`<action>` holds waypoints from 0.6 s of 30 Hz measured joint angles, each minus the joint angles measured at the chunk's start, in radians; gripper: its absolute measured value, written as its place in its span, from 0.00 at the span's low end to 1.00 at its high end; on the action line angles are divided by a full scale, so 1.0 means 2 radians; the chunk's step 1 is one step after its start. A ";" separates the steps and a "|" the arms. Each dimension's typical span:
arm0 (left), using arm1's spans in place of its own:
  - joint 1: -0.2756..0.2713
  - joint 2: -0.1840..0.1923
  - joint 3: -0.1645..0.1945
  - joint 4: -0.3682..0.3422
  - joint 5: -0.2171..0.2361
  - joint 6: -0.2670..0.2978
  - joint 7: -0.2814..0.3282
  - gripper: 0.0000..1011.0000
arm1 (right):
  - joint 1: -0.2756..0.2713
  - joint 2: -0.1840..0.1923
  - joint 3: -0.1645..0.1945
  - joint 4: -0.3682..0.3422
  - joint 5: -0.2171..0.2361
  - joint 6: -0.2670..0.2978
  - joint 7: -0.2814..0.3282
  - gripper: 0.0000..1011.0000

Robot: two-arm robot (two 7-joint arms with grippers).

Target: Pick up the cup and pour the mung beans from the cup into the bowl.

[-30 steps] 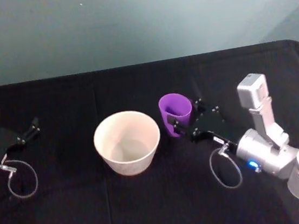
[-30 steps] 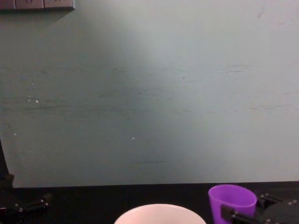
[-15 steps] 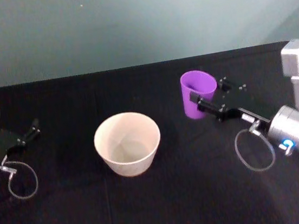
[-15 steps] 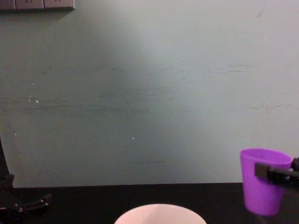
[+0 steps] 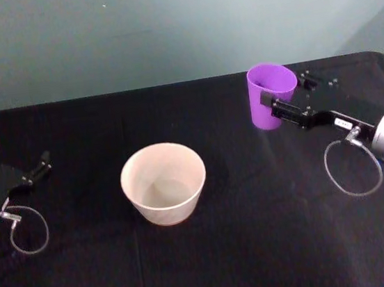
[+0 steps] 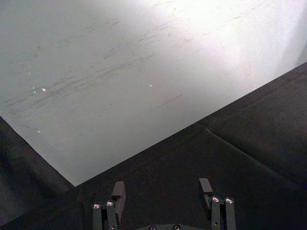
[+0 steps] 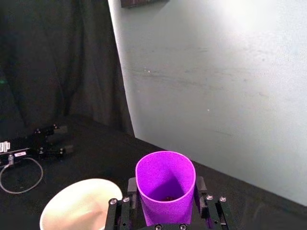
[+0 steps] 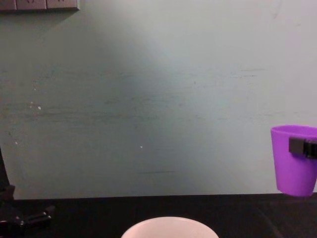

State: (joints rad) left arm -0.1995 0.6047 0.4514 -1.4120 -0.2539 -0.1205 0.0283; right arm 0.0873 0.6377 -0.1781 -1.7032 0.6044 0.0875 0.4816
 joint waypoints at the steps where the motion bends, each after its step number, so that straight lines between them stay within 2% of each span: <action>1: 0.000 0.000 0.000 0.000 0.000 0.000 0.000 0.99 | 0.000 0.002 0.000 -0.002 0.000 0.000 -0.001 0.70; 4: 0.000 0.000 0.000 0.000 0.000 0.000 0.000 0.99 | 0.001 0.007 -0.003 -0.005 -0.003 -0.004 -0.004 0.70; 18: 0.000 0.000 0.000 0.000 0.000 0.000 0.000 0.99 | 0.001 0.005 -0.002 -0.004 -0.003 -0.003 -0.004 0.70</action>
State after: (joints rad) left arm -0.1995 0.6047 0.4514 -1.4120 -0.2539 -0.1205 0.0283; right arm 0.0888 0.6470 -0.1819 -1.7109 0.5983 0.0816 0.4738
